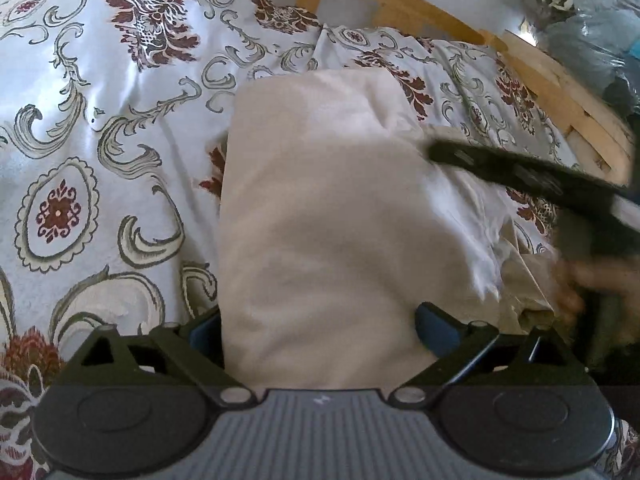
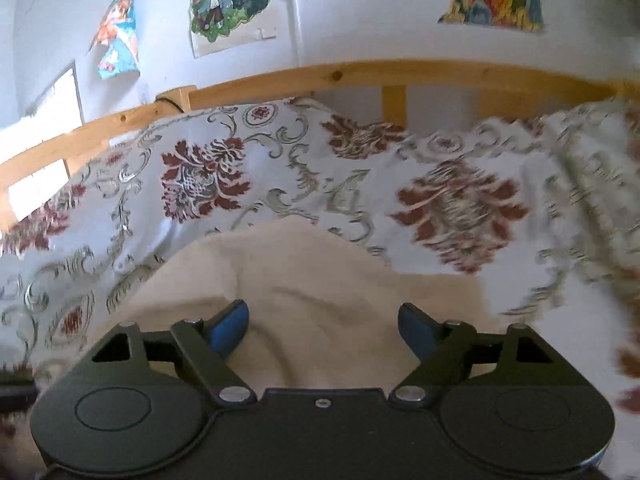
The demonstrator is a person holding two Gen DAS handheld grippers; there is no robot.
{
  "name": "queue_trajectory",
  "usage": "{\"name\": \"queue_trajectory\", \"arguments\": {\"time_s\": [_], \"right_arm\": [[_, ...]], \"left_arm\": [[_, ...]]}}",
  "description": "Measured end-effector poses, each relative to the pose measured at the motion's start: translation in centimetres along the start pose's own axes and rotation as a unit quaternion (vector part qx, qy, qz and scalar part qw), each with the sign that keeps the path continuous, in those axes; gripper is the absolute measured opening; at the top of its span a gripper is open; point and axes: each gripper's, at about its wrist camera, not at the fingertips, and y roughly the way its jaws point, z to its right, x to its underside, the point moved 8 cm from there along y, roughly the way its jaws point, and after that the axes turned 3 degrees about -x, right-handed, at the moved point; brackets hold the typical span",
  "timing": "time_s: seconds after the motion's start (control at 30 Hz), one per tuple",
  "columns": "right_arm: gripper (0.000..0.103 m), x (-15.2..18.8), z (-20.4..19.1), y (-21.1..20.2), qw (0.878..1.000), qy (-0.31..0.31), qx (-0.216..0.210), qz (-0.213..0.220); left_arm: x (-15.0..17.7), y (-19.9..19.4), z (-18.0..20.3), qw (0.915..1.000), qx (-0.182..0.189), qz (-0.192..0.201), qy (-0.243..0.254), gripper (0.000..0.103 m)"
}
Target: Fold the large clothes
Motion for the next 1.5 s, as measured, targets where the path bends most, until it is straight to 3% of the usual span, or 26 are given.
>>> {"name": "queue_trajectory", "arguments": {"time_s": [0.07, 0.2, 0.3, 0.43, 0.5, 0.6, 0.73, 0.97, 1.03, 1.1, 1.17, 1.27, 1.5], "right_arm": [[0.083, 1.0, 0.4, -2.8, 1.0, -0.012, 0.02, -0.014], [0.089, 3.7, 1.2, -8.0, 0.998, 0.016, 0.061, -0.027], [0.093, 5.9, 2.2, -9.5, 0.993, 0.074, 0.093, -0.021], [0.096, 7.8, 2.7, -8.6, 0.992, 0.11, 0.062, -0.023], [0.098, 8.6, 3.2, -8.0, 0.99, 0.116, 0.071, -0.024], [0.098, 10.0, 3.6, -6.4, 0.989, 0.119, 0.077, -0.051], [0.098, 10.0, 3.4, -6.3, 0.99, 0.094, 0.095, -0.051], [0.1, 10.5, 4.1, -6.0, 0.988, 0.109, 0.092, -0.051], [0.1, 10.5, 4.1, -6.1, 0.988, 0.115, 0.089, -0.047], [0.1, 10.5, 4.2, -6.1, 0.988, 0.118, 0.086, -0.045], [0.101, 10.5, 4.1, -6.1, 0.988, 0.119, 0.086, -0.044], [0.102, 10.5, 4.1, -6.2, 0.988, 0.119, 0.086, -0.042], [0.102, 10.5, 4.0, -6.2, 0.989, 0.119, 0.087, -0.033]], "left_arm": [[-0.4, -1.0, 0.2, 0.9998, 0.011, 0.009, -0.011, 0.087], [-1.8, -2.5, -0.7, 0.9963, 0.039, 0.026, -0.072, 0.087], [-3.0, -2.3, -2.2, 0.9935, 0.031, 0.031, -0.105, 0.087], [-3.7, -3.0, -1.6, 0.9961, 0.002, 0.069, -0.055, 0.094], [-3.8, -3.0, -1.1, 0.9959, -0.014, 0.084, -0.03, 0.097], [-3.9, -1.5, -0.5, 0.9974, -0.044, 0.056, -0.004, 0.097], [-3.5, 0.6, -0.1, 0.9985, -0.041, 0.036, -0.011, 0.1], [-3.0, 0.4, 0.2, 0.9971, -0.058, 0.048, 0.013, 0.101], [-3.8, -1.0, 0.4, 0.9959, -0.054, 0.071, 0.019, 0.097], [-5.2, -2.8, 0.5, 0.9914, -0.03, 0.126, 0.015, 0.098], [-7.0, -3.2, 0.7, 0.9886, -0.03, 0.145, 0.024, 0.1], [-8.9, -1.3, 0.5, 0.9869, -0.074, 0.138, 0.039, 0.099], [-9.1, 3.6, 0.0, 0.9903, -0.102, 0.092, 0.023, 0.103]]}}
